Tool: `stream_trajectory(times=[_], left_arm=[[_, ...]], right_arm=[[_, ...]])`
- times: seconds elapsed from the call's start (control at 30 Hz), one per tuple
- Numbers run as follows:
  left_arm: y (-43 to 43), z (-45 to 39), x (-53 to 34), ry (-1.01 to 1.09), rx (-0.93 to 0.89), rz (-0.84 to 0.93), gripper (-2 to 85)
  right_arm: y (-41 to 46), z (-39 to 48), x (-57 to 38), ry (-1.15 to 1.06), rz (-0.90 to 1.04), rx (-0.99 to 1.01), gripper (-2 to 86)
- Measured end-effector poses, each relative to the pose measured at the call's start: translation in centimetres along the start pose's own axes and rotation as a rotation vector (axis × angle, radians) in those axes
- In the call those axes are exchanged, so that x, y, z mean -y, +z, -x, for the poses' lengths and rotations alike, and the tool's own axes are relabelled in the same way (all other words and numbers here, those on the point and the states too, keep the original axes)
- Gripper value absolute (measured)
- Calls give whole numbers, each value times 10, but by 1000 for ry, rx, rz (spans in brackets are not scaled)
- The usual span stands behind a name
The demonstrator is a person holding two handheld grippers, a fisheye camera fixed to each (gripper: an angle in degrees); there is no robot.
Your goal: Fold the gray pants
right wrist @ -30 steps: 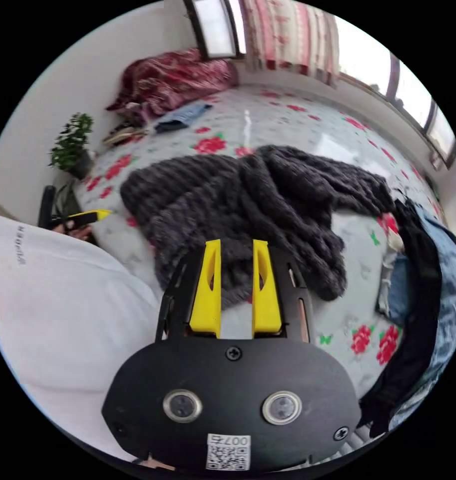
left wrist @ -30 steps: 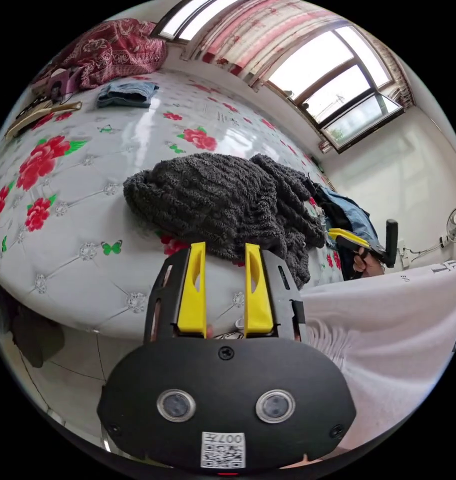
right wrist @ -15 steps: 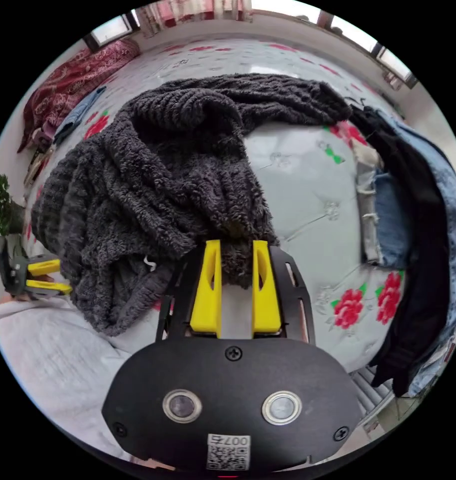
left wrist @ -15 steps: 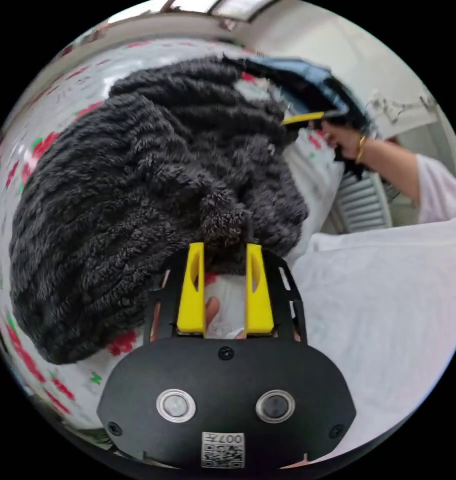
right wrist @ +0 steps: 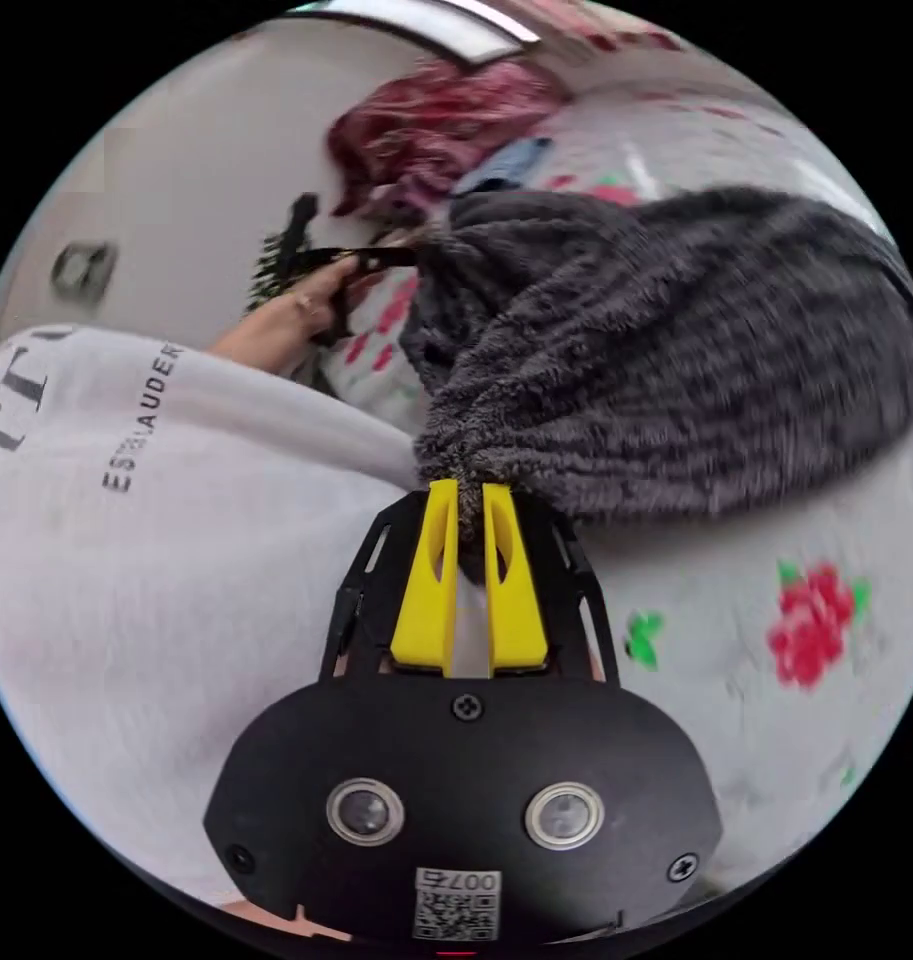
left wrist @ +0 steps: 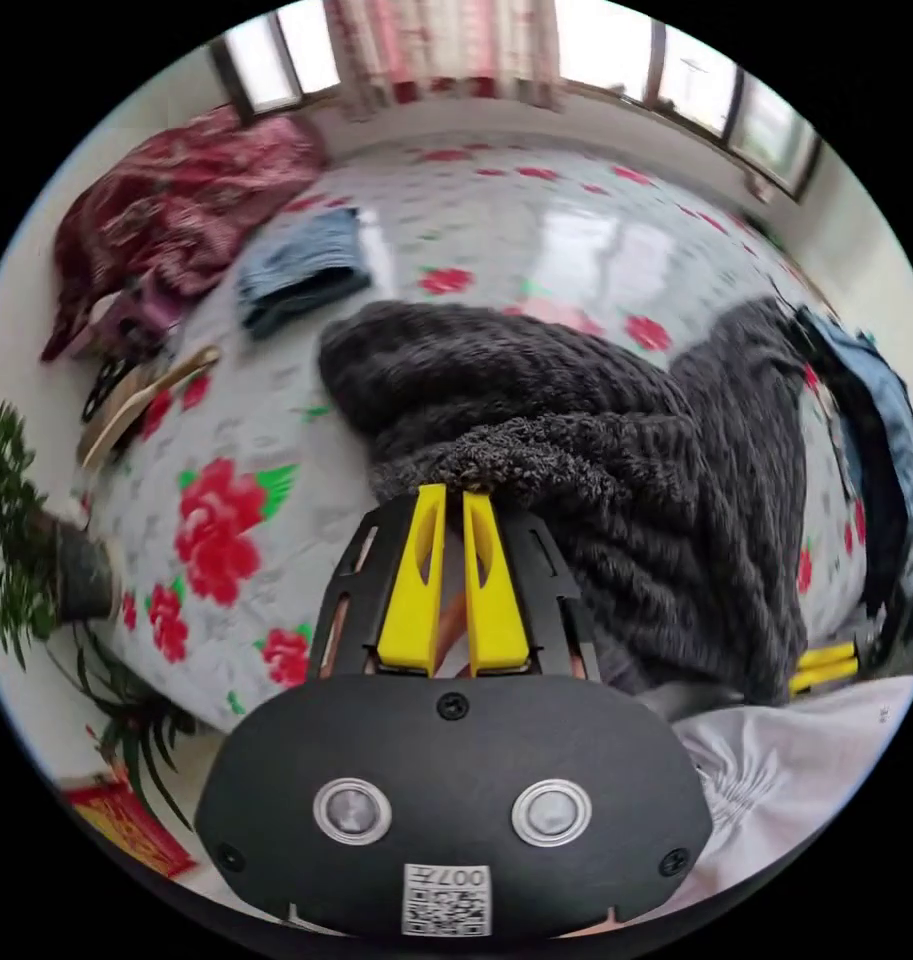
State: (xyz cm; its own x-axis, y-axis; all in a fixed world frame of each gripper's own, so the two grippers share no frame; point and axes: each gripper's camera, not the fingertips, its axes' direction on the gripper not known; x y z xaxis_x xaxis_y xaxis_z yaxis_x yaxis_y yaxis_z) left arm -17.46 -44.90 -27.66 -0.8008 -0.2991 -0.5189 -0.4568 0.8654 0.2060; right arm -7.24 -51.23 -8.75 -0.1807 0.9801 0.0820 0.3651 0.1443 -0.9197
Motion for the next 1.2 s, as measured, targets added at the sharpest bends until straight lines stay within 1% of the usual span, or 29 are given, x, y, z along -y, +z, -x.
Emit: stream_trajectory(times=[0.03, 0.07, 0.13, 0.2, 0.27, 0.3, 0.37, 0.4, 0.43, 0.47, 0.53, 0.57, 0.67, 0.7, 0.73, 0.8, 0.9, 1.0, 1.03, 1.07, 1.13, 1.2], left_arm=[[-12, 26, -5, -69, 28, -20, 23], [-18, 38, -9, -96, 30, -33, 24], [-37, 73, -31, -207, 14, -64, 15], [-47, 88, -54, -284, 53, -65, 18], [-55, 93, -82, -328, 82, -70, 33], [-57, 91, -101, -341, 64, -59, 52], [-54, 81, -125, -338, -31, -24, 69], [-49, 69, -138, -331, -110, 8, 78], [-44, 54, -148, -322, -200, 41, 87], [-41, 46, -151, -318, -245, 56, 92], [-33, 10, -155, -288, -396, 96, 102], [-31, 1, -153, -279, -418, 98, 106], [-14, -37, -131, -229, -451, 155, 119], [-5, -51, -118, -198, -416, 195, 105], [0, -63, -106, -153, -300, 233, 98], [-3, -76, -86, -79, -211, 226, 94], [-5, -81, -56, -79, -191, 285, 82], [-7, -74, -30, -113, -187, 265, 69], [-8, -69, -17, -129, -154, 248, 64], [-9, -66, -10, -136, -122, 239, 61], [-9, -56, 17, -130, -25, 229, 52], [-11, -50, 31, -96, 16, 248, 46]], right_arm=[[11, 16, 17, -103, 11, 16, 39], [17, 27, 31, -189, 52, -8, 42], [18, 32, 48, -248, 104, -7, 48], [8, 25, 58, -260, 100, 13, 54], [-19, -4, 62, -175, -6, -46, 61], [-26, -14, 62, -140, -34, -71, 63], [-60, -63, 56, 43, -142, -213, 70], [-70, -77, 53, 97, -169, -257, 72], [-89, -103, 47, 201, -227, -347, 77], [-109, -129, 42, 303, -266, -422, 80], [-139, -167, 35, 449, -321, -505, 86], [-158, -188, 32, 524, -363, -543, 91], [-195, -234, 36, 650, -424, -619, 102], [-201, -242, 39, 665, -430, -632, 103], [-210, -258, 45, 681, -438, -659, 104], [-220, -282, 58, 698, -438, -689, 105], [-234, -324, 78, 747, -450, -692, 104], [-233, -359, 97, 780, -447, -651, 97], [-223, -368, 107, 780, -413, -596, 93], [-216, -362, 114, 759, -420, -668, 76], [-198, -354, 125, 722, -325, -706, 58], [-181, -335, 125, 652, -296, -721, 49]])
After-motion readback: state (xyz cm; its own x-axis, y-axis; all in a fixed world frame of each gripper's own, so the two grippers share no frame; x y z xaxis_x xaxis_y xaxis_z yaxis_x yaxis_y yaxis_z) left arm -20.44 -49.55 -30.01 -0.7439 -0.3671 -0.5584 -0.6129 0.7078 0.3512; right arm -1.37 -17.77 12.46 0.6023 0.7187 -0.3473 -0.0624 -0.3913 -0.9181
